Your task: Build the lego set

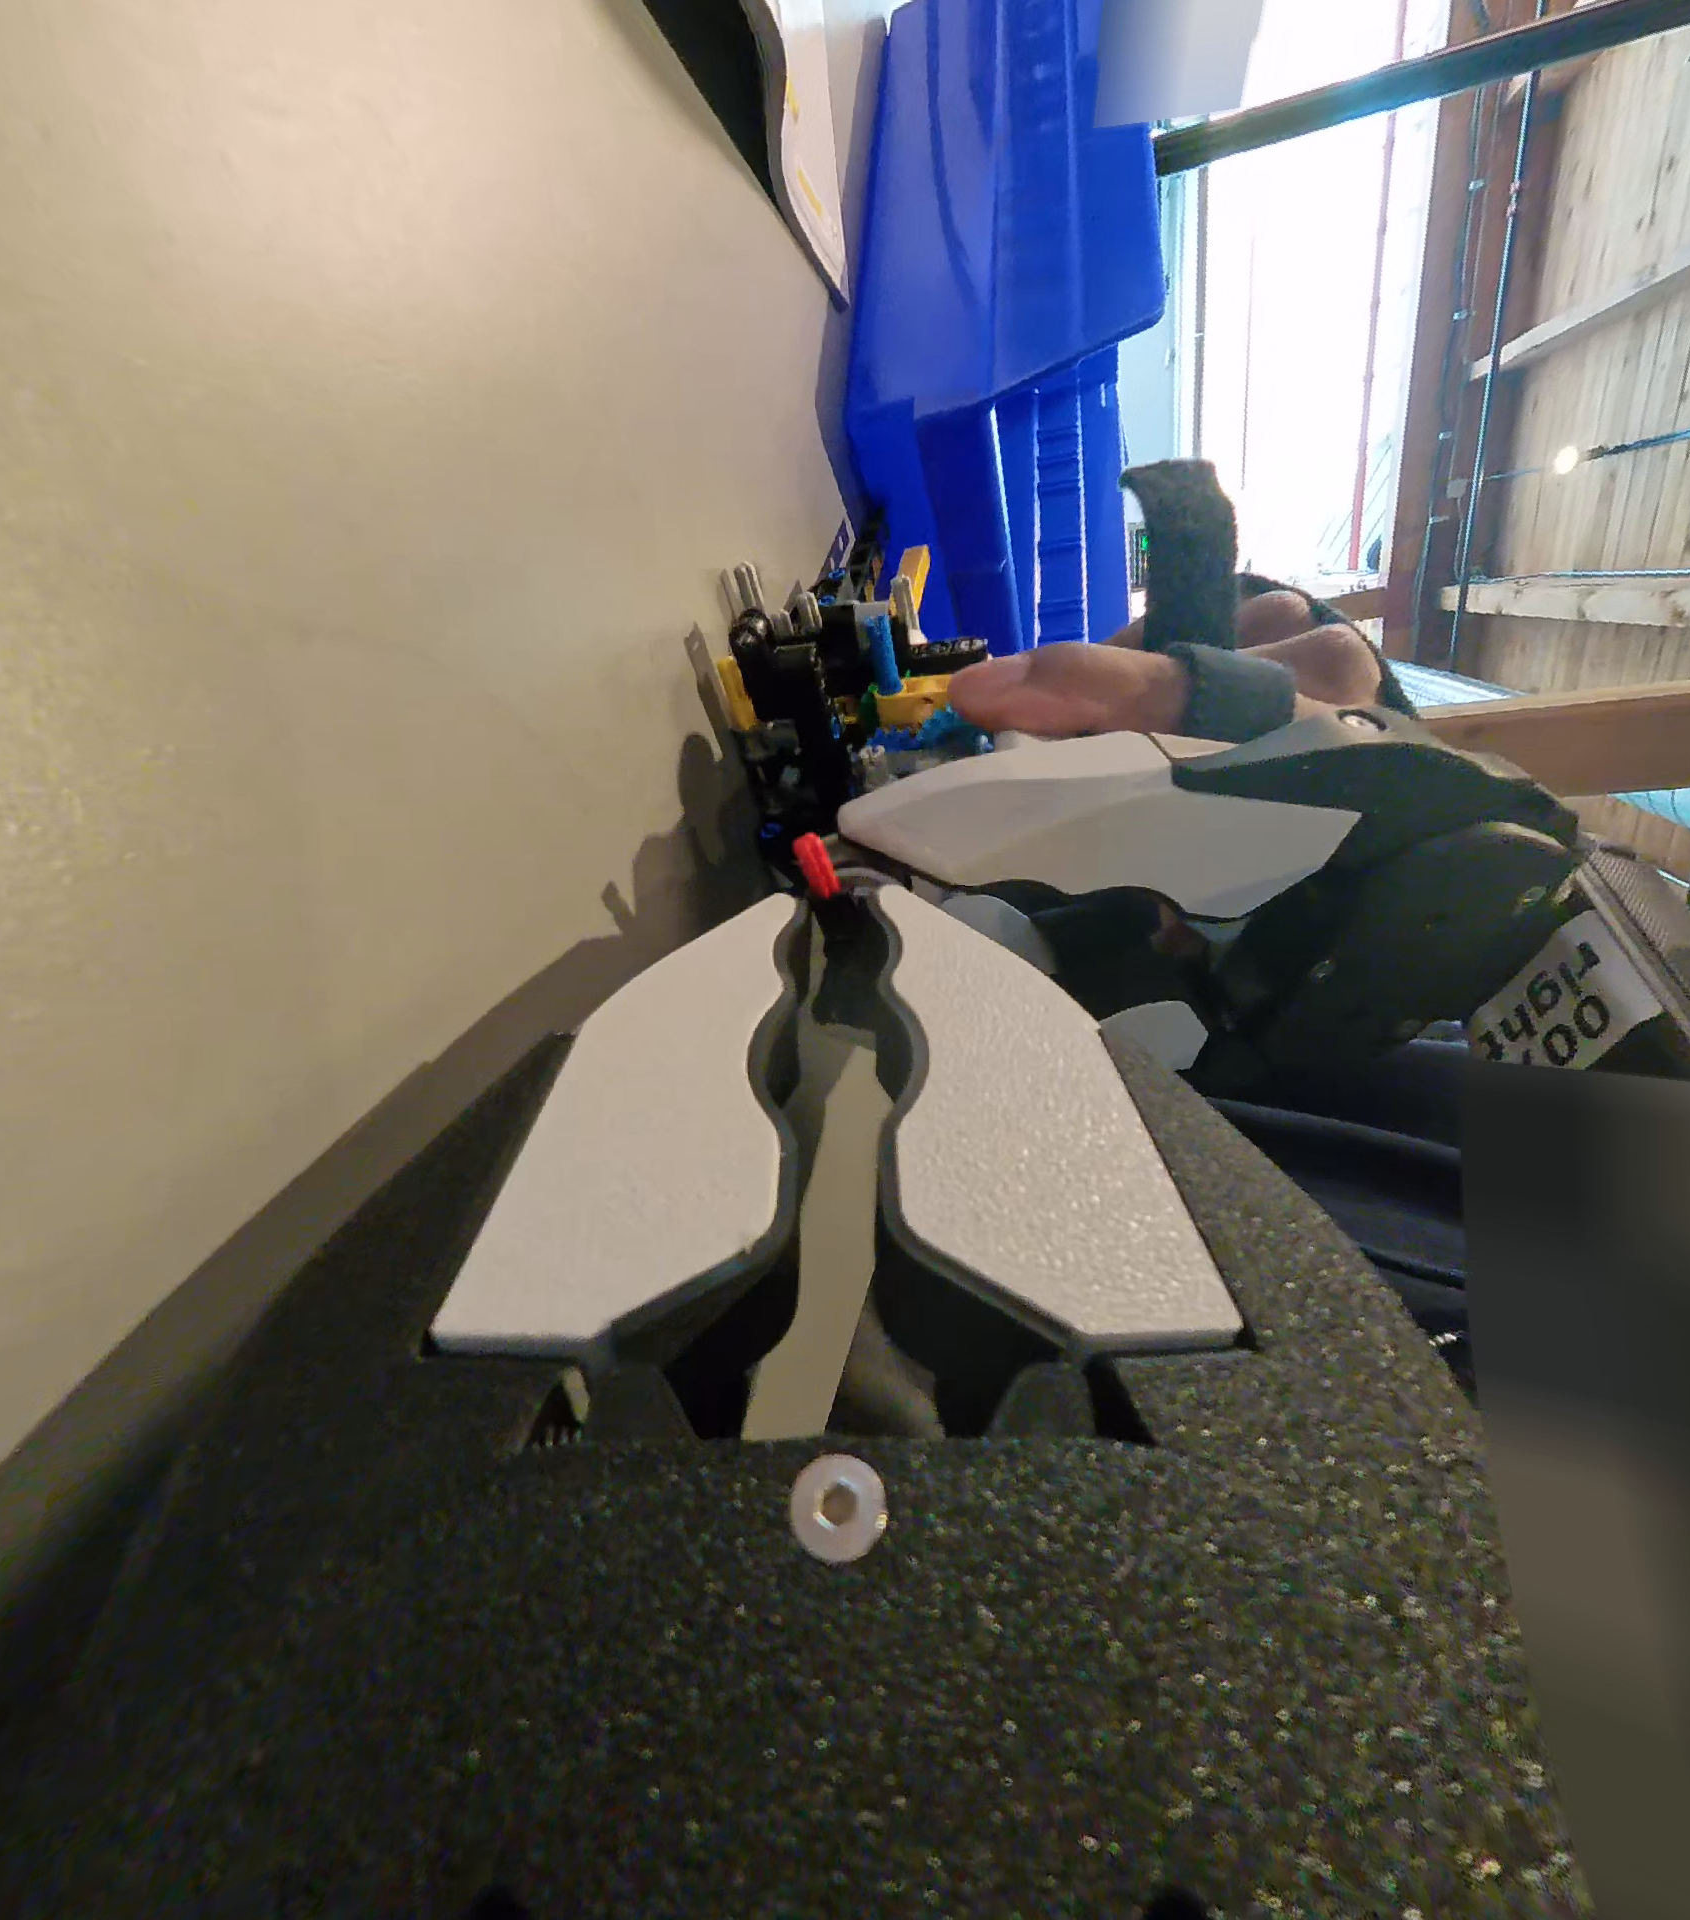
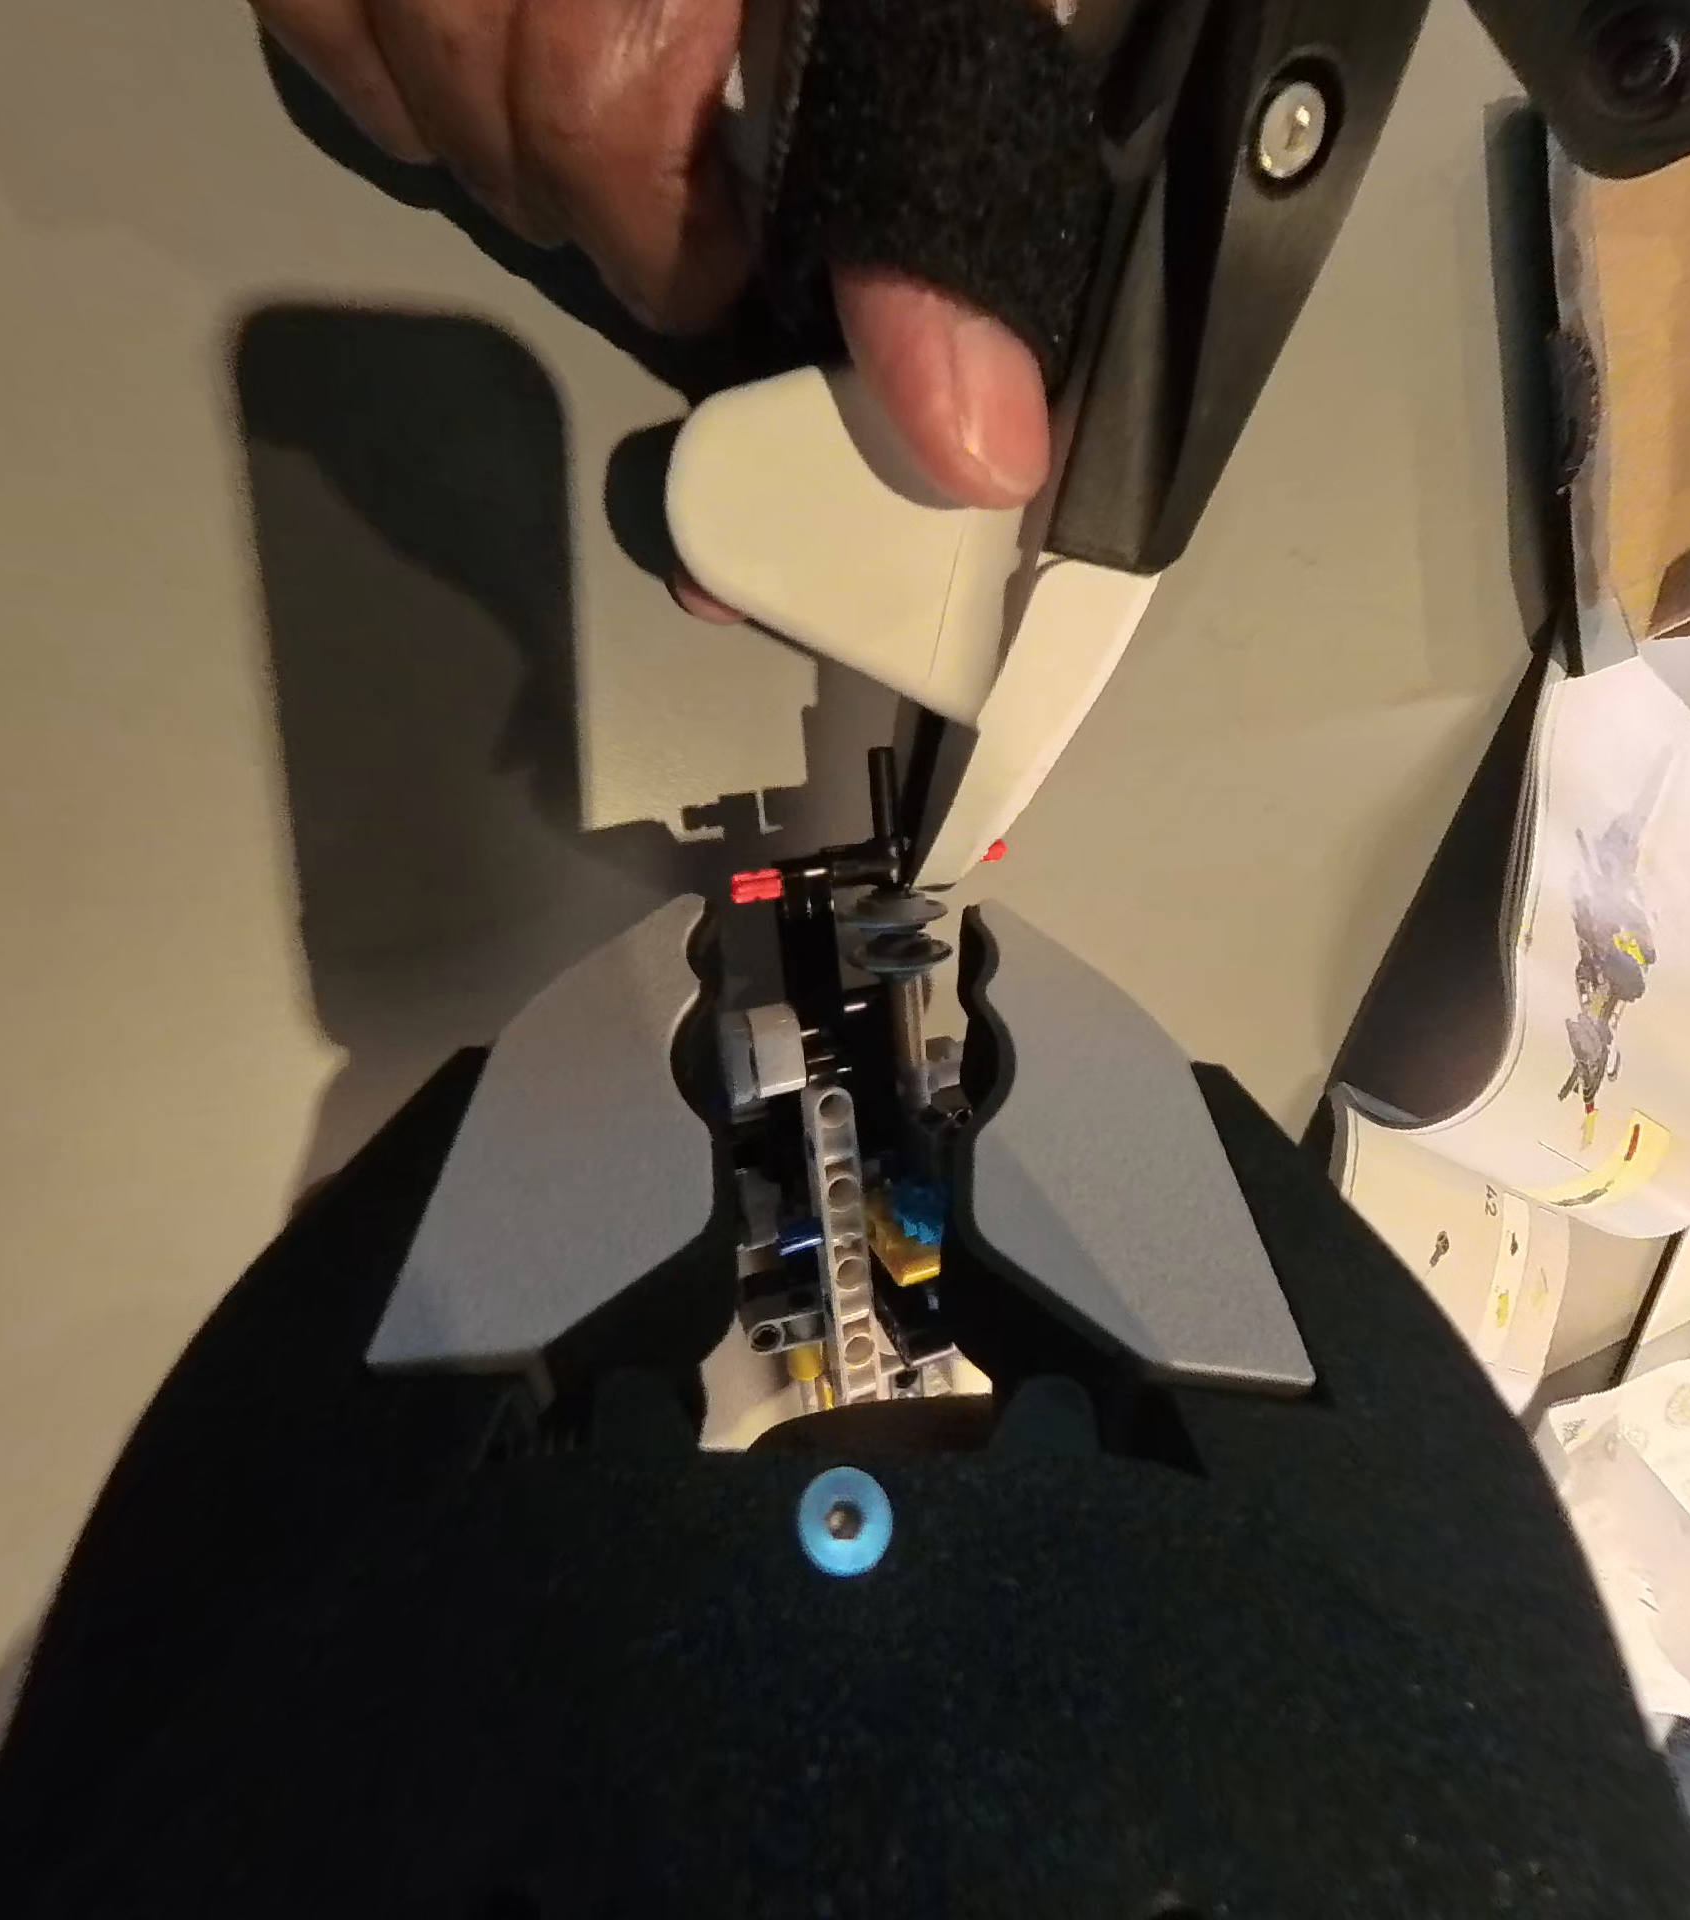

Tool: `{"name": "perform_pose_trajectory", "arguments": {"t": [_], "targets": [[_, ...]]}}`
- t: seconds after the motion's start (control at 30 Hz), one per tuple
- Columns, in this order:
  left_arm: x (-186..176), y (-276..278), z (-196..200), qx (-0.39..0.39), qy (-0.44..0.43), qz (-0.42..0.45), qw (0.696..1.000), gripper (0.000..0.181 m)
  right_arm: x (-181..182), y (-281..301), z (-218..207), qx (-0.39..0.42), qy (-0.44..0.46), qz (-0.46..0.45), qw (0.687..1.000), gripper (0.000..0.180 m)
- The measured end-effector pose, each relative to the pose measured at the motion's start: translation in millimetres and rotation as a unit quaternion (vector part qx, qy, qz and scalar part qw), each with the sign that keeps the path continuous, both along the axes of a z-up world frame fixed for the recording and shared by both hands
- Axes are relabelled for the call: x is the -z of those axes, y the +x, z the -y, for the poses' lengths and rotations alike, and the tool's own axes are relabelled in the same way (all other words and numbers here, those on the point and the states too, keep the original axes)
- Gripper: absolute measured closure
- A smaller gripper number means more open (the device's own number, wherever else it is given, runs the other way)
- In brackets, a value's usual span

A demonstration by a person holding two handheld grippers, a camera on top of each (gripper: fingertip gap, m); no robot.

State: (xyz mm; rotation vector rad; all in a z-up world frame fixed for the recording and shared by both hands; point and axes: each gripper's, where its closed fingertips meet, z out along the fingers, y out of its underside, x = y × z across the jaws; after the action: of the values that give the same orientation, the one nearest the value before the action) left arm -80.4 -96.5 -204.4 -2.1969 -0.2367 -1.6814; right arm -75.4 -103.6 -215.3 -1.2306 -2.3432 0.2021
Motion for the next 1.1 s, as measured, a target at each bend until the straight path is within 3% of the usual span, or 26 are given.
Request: {"name": "perform_pose_trajectory", "arguments": {"t": [1.1], "targets": [[-1.8,2.5,5.2,0.002,-0.014,0.016,1.000,0.173,4.3,-0.7,-2.1,-0.002,0.019,0.002,1.000,0.138]]}}
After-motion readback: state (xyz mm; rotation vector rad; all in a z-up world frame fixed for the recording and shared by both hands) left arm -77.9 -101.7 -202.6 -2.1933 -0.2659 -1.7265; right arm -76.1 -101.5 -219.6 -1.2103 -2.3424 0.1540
